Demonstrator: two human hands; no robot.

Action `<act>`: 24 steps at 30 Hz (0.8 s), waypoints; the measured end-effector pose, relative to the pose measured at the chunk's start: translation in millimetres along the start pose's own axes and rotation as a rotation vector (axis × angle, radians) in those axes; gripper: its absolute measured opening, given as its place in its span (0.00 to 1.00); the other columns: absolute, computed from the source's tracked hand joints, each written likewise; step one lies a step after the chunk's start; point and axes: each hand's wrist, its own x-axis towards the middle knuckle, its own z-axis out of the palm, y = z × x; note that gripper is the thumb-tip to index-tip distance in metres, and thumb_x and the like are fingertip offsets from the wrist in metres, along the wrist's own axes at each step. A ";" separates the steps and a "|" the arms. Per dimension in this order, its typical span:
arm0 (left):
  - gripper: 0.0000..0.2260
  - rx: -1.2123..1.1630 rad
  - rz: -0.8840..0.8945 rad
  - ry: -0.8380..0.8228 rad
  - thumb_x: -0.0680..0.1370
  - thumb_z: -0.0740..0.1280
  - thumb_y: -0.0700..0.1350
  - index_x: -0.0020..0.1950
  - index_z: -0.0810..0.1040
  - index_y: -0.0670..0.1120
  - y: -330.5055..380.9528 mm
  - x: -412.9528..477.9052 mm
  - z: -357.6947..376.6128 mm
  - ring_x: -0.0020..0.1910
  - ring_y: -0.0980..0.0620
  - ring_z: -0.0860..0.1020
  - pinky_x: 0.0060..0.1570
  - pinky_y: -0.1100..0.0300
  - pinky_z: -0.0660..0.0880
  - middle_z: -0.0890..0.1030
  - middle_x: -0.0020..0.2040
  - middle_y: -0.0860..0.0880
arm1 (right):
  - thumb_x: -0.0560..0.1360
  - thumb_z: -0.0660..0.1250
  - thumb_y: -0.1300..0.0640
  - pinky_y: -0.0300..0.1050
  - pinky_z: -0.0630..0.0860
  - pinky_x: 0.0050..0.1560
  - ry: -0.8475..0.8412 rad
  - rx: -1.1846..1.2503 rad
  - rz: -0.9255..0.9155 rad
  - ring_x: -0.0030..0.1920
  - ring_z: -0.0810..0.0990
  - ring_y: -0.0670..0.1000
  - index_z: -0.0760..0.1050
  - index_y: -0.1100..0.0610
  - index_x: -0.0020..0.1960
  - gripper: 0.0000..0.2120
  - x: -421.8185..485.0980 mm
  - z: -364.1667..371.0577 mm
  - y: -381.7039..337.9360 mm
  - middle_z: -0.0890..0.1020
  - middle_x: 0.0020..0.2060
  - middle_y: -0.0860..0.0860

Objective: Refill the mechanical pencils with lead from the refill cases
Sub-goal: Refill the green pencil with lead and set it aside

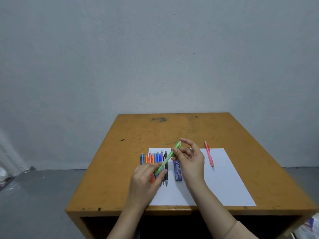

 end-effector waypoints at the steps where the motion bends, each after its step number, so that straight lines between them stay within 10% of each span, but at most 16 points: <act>1: 0.20 0.006 0.001 0.002 0.77 0.61 0.60 0.54 0.82 0.46 0.1 -0.2 -0.2 0.46 0.64 0.75 0.44 0.64 0.73 0.83 0.45 0.55 | 0.72 0.70 0.68 0.41 0.80 0.38 -0.002 -0.006 -0.002 0.34 0.82 0.51 0.76 0.53 0.53 0.14 1.8 -1.3 -0.6 0.82 0.33 0.53; 12: 0.10 0.023 -0.194 0.064 0.75 0.71 0.49 0.54 0.82 0.48 3.5 4.5 -5.7 0.49 0.73 0.72 0.47 0.57 0.73 0.77 0.45 0.62 | 0.73 0.69 0.68 0.43 0.80 0.39 0.011 -0.209 -0.002 0.30 0.78 0.46 0.78 0.55 0.56 0.14 32.0 -31.4 -18.7 0.75 0.31 0.52; 20: 0.12 0.140 -0.355 0.018 0.76 0.67 0.52 0.57 0.81 0.49 -3.6 9.4 -10.4 0.51 0.56 0.77 0.54 0.58 0.65 0.81 0.50 0.55 | 0.74 0.68 0.67 0.41 0.79 0.37 -0.059 -0.600 0.178 0.32 0.75 0.51 0.78 0.60 0.59 0.13 59.4 -60.5 -13.9 0.74 0.33 0.55; 24: 0.16 0.232 -0.474 -0.039 0.77 0.64 0.55 0.62 0.78 0.51 -13.1 17.8 -20.8 0.58 0.57 0.73 0.61 0.56 0.62 0.79 0.57 0.55 | 0.75 0.69 0.64 0.50 0.78 0.52 -0.127 -0.803 0.256 0.31 0.77 0.49 0.78 0.59 0.58 0.12 60.0 -66.7 -2.9 0.74 0.28 0.50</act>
